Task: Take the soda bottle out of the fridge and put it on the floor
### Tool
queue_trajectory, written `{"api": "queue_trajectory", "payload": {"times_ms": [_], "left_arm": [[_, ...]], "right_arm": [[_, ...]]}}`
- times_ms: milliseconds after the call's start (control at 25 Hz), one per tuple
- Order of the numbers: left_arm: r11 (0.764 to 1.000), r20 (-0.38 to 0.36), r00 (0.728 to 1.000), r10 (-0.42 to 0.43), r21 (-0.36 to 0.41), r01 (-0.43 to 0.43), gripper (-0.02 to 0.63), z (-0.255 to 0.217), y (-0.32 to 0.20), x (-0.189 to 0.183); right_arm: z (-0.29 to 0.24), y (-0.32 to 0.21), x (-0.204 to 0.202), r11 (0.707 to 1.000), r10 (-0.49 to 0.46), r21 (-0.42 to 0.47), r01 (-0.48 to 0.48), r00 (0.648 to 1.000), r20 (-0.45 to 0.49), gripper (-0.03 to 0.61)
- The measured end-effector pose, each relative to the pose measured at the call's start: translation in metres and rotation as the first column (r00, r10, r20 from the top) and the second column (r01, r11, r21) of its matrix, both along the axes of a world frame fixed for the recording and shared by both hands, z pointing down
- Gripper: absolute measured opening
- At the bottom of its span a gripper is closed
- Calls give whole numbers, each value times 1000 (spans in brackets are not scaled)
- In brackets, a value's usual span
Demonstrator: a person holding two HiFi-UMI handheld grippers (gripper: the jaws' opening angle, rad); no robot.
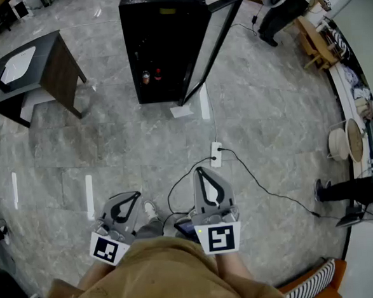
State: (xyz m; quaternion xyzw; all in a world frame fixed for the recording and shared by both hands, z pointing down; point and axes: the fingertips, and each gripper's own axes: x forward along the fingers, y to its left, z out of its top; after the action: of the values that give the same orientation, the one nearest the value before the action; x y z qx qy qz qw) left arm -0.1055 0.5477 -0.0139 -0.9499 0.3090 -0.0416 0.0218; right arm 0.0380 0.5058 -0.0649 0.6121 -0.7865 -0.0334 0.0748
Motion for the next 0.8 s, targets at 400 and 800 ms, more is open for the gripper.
{"api": "queue_trajectory", "payload": {"times_ms": [400,800], "left_arm": [[990,1,990,-141,33,141,-5,-21,-12,-71],[994,-66,993,-101,34,104,-5,-20,-32,-109]], "right_arm": [[-19,2,-38,997,-64,31,66,997,-48,0],[-44,-5,-70,996,-18,86,19,1000,-14,2]]}}
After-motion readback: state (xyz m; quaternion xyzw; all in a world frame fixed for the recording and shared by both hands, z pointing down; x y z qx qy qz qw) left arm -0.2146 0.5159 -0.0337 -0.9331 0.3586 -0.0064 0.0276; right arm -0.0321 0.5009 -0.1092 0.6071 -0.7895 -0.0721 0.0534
